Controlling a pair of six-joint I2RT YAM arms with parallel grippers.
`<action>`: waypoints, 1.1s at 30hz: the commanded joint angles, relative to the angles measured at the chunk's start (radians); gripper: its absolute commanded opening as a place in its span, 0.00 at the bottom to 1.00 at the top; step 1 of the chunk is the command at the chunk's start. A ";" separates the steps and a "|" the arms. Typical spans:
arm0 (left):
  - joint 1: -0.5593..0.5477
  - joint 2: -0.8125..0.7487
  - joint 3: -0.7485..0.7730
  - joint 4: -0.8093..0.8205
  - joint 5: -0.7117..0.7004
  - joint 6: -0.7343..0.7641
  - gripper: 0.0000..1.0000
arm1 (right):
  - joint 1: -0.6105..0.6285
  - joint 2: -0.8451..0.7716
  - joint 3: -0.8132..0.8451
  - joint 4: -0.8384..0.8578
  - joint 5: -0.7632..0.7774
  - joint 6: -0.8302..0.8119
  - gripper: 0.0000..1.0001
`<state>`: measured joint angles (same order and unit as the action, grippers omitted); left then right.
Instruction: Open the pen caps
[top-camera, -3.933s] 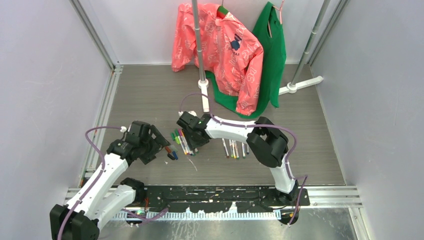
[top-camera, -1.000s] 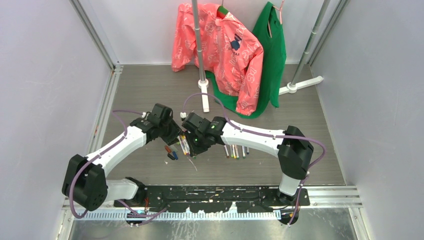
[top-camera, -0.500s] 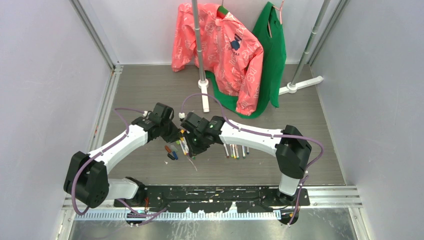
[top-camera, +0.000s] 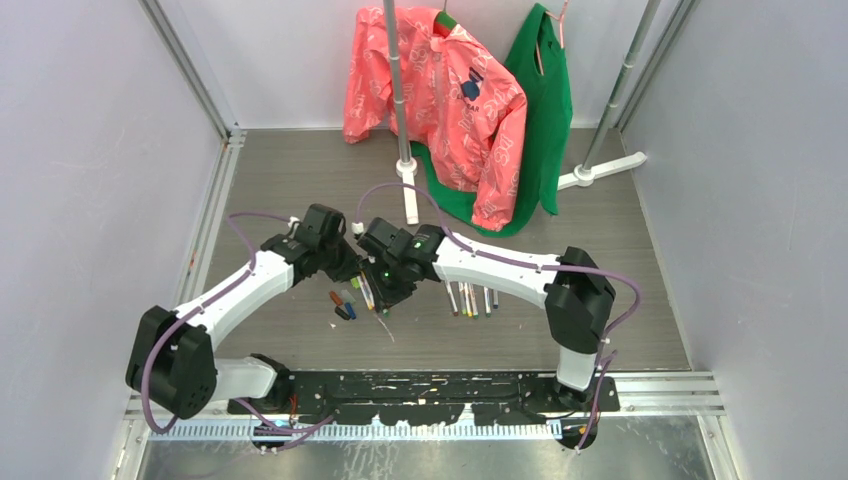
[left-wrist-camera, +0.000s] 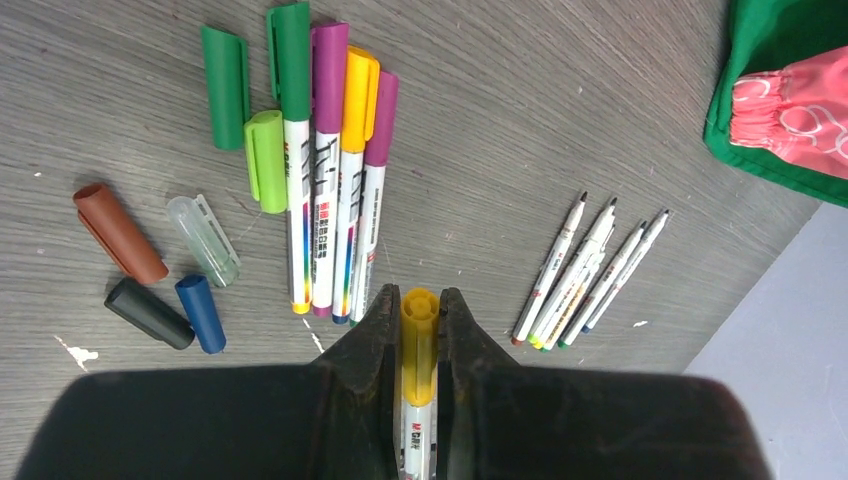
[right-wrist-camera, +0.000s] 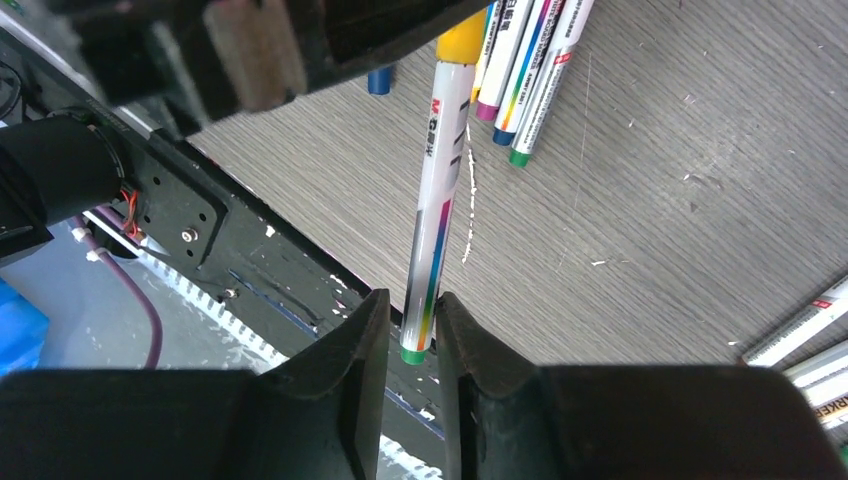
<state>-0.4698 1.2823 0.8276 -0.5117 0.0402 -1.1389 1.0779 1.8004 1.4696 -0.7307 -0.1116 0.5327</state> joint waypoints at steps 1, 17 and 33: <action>-0.002 -0.050 -0.001 0.058 0.055 0.002 0.00 | -0.006 0.014 0.069 0.051 -0.030 -0.012 0.30; -0.002 -0.113 -0.023 0.012 0.044 -0.010 0.00 | -0.029 0.026 0.047 0.104 -0.029 0.020 0.17; 0.005 -0.107 -0.056 0.053 -0.006 -0.191 0.00 | -0.036 -0.062 -0.098 0.096 -0.039 0.034 0.01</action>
<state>-0.4694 1.1923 0.7639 -0.5140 0.0460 -1.2442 1.0512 1.8118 1.4147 -0.6510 -0.1429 0.5552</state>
